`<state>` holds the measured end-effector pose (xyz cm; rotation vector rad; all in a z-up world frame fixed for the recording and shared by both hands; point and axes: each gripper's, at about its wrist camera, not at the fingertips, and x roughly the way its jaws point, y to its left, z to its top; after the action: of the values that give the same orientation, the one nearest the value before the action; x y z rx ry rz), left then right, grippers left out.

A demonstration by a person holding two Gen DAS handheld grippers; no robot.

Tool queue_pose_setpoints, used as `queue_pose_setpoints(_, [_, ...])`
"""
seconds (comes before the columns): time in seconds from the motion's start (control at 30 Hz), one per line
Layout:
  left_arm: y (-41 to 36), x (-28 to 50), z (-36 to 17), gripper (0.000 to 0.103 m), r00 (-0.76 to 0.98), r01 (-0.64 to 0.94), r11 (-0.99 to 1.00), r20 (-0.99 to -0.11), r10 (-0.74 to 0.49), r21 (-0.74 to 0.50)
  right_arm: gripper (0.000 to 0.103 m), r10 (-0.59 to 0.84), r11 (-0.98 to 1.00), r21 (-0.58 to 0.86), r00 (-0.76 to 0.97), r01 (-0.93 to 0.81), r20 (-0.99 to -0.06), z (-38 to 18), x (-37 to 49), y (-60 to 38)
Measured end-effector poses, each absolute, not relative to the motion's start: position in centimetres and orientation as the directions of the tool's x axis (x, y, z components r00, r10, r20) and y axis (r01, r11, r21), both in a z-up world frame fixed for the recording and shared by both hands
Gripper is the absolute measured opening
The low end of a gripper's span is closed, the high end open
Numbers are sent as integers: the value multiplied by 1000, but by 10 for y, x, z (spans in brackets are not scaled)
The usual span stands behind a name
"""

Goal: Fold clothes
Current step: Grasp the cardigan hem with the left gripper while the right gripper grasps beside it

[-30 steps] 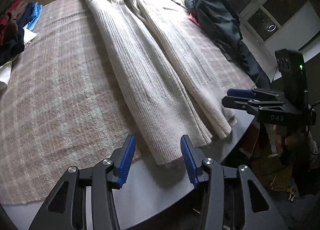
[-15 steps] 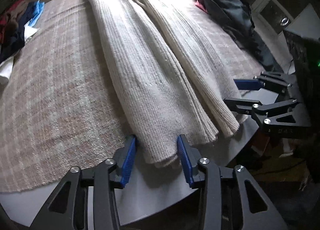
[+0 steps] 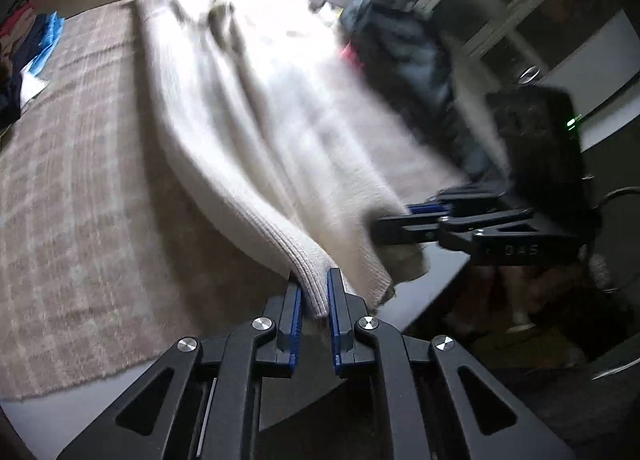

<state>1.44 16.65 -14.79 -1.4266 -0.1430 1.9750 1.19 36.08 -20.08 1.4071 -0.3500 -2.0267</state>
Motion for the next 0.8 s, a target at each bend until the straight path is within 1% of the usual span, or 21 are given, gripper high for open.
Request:
queue_pose_setpoints(0.07, [159,0,-126,10,-185,-482,-739,-770,611,-470,14,-661,-743,565,-261,357,-704,-174,0,364])
queue_pose_setpoints(0.17, [150,-32,-86,10,-234,-529,-696,-706,669,-485,13,-695,-717,590,-317,372,-645,-133,-19,368])
queue_pose_setpoints(0.2, [147,-46,-72,10,-254,-545,-685,-683,685,-484,13,-692,-720,578,-341,384,-636,-117,-28,369])
queue_pose_setpoints(0.3, [143,-85,-42,10,-324,-589,-687,-654,683,-425,13,-676,-736,534,-413,416,-610,-76,-64,371])
queue_pose_setpoints(0.4, [141,-126,-23,10,-380,-610,-699,-636,671,-374,13,-666,-746,520,-448,416,-596,-56,-103,372])
queue_pose_setpoints(0.6, [142,-213,-21,10,-416,-576,-732,-639,647,-365,13,-638,-769,531,-488,356,-596,-50,-196,377])
queue_pose_setpoints(0.8, [142,-290,-41,10,-393,-521,-741,-652,648,-423,13,-627,-770,577,-491,273,-605,-76,-279,388])
